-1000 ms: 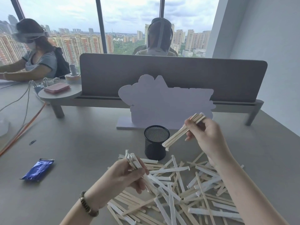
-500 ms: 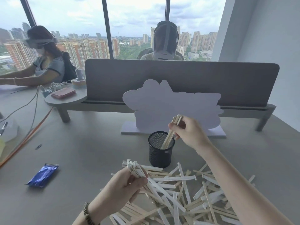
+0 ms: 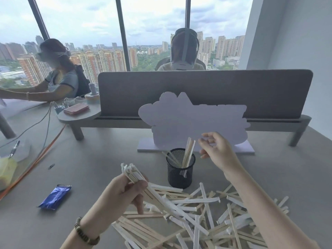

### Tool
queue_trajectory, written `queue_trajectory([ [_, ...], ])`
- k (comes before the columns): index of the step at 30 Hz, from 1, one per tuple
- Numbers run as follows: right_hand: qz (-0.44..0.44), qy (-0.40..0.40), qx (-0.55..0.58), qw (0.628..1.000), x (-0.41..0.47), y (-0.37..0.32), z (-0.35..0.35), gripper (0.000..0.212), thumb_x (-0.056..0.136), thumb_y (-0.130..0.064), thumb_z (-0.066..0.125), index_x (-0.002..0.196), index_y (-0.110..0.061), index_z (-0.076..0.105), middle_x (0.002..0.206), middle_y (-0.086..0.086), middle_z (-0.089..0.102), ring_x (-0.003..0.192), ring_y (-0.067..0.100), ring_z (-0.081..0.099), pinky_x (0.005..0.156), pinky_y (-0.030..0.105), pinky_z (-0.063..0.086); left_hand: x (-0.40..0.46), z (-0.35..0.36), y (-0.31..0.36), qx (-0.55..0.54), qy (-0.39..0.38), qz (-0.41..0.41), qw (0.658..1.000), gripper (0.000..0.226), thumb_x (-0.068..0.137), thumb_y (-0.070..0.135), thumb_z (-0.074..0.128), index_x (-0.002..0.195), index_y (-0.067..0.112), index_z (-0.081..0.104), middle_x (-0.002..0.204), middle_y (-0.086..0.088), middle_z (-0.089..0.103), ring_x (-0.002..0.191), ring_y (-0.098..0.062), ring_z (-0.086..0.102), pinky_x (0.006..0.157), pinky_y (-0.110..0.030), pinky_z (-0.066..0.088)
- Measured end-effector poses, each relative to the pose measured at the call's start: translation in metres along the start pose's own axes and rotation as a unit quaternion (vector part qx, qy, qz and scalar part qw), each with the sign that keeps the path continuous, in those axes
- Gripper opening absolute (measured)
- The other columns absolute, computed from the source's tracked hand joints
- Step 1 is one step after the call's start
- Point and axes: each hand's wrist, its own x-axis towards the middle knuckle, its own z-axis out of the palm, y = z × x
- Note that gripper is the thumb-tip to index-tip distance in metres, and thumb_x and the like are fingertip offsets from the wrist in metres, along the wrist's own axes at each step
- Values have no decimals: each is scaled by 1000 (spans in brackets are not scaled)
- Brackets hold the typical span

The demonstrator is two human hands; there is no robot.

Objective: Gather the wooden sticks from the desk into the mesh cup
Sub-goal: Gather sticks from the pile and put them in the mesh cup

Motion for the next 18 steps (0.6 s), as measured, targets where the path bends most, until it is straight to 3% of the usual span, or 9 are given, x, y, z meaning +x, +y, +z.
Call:
queue_trajectory([
  [3, 0, -2, 11, 1000, -12, 2, -8, 13, 98, -25, 62, 100, -14, 67, 94, 5, 70, 69, 15, 71, 62, 26, 60, 6, -5, 15, -57, 53, 21, 997, 11, 92, 2, 54, 92, -9, 57, 54, -6, 55, 44, -21, 53, 45, -30, 51],
  [11, 14, -23, 55, 998, -39, 13, -24, 14, 98, -23, 61, 94, -13, 70, 89, 7, 74, 68, 15, 69, 63, 30, 59, 41, 2, 53, -91, 139, 94, 982, 10, 95, 2, 54, 91, 0, 63, 63, -6, 55, 52, -15, 54, 51, -21, 52],
  [18, 42, -25, 71, 996, -50, 28, -39, 17, 98, -24, 61, 94, -11, 71, 85, 6, 75, 69, 17, 68, 60, 31, 55, 85, 20, 67, -66, 137, 110, 982, 11, 95, 5, 59, 88, 3, 67, 70, -9, 55, 59, -16, 56, 57, -21, 55],
])
